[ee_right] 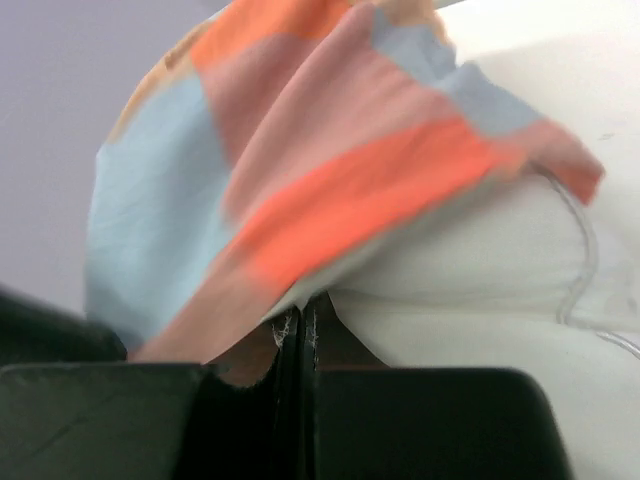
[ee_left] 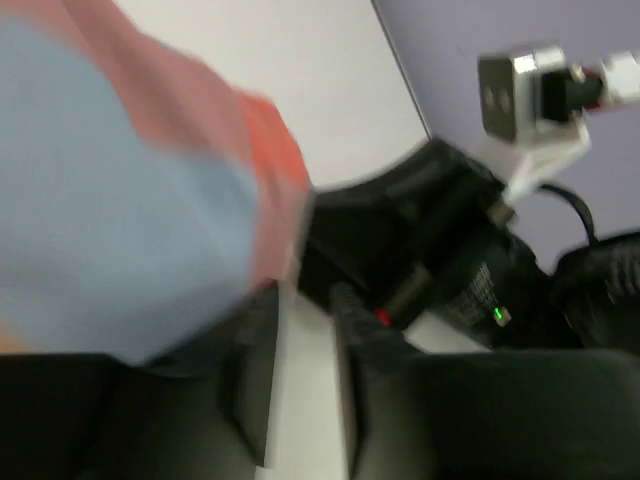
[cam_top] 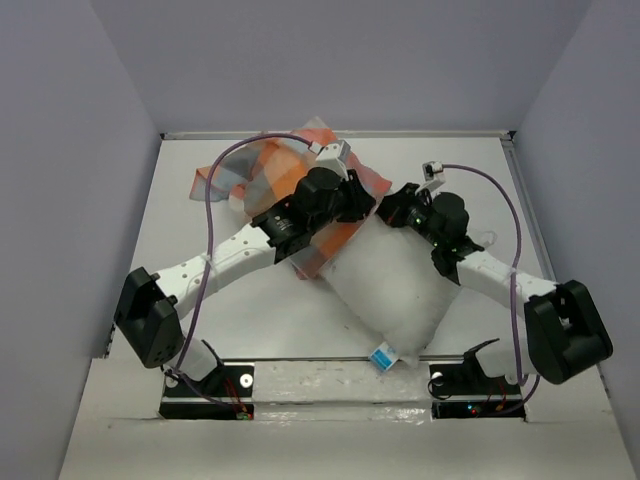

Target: Put the pillow into the pillowcase

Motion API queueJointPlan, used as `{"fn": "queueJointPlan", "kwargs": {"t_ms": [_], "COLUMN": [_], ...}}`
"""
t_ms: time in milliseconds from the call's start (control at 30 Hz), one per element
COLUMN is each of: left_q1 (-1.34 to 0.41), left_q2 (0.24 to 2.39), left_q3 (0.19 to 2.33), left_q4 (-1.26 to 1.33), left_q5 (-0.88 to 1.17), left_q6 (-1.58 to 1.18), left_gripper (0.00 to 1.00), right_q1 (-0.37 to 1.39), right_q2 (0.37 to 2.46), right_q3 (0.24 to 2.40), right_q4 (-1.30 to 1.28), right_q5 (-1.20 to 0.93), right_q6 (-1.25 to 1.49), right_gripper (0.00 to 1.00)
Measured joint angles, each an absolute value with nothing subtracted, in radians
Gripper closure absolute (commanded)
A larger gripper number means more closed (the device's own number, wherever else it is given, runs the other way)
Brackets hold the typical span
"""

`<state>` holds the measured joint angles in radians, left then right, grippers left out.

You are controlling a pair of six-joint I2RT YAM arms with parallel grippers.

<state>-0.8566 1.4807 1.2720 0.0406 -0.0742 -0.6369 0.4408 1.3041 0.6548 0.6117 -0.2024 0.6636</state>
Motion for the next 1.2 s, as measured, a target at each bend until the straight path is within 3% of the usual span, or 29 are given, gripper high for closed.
{"fn": "queueJointPlan", "kwargs": {"t_ms": [33,67,100,133,167,267,400,567,733,1033,1167,1200], "left_q1": [-0.862,-0.87,-0.887,-0.909,-0.932,-0.995,-1.033,-1.028,-1.029,-1.019,-0.969,-0.955], "left_q2": [1.49,1.495,1.496,1.496,1.492,1.438,1.201,1.032,1.095,1.253,1.33,1.344], "left_q3": [1.272,1.272,1.273,1.273,1.274,1.241,1.021,0.786,0.665,0.623,0.654,0.662], "left_q4": [0.035,0.032,0.017,0.001,-0.01,-0.043,-0.068,-0.118,-0.121,0.181,0.256,0.267], "left_q5": [-0.076,-0.079,-0.093,-0.108,-0.133,-0.228,-0.378,-0.524,-0.616,-0.626,-0.604,-0.603], "left_q6": [-0.625,-0.617,-0.601,-0.579,-0.555,-0.507,-0.519,-0.582,-0.602,-0.412,-0.336,-0.321], "left_gripper": [0.24,0.18,0.09,0.07,0.07,0.11,0.21,0.23,0.23,0.24,0.3,0.38], "right_q1": [0.403,0.376,0.339,0.308,0.283,0.247,0.251,0.274,0.456,0.682,0.753,0.769], "right_q2": [1.348,1.38,1.413,1.439,1.452,1.446,1.35,1.154,1.05,1.007,1.008,1.01], "right_q3": [0.682,0.7,0.727,0.752,0.78,0.862,0.968,0.964,0.897,0.796,0.796,0.796], "right_q4": [0.606,0.603,0.577,0.55,0.494,0.346,0.144,-0.002,-0.106,-0.218,-0.221,-0.224], "right_q5": [-0.221,-0.226,-0.238,-0.245,-0.243,-0.216,-0.2,-0.207,-0.165,-0.088,-0.007,0.011], "right_q6": [0.675,0.682,0.686,0.688,0.678,0.642,0.545,0.471,0.412,0.376,0.357,0.352], "right_gripper": [0.93,0.93,0.81,0.73,0.54,0.29,0.27,0.29,0.28,0.24,0.2,0.2]}}
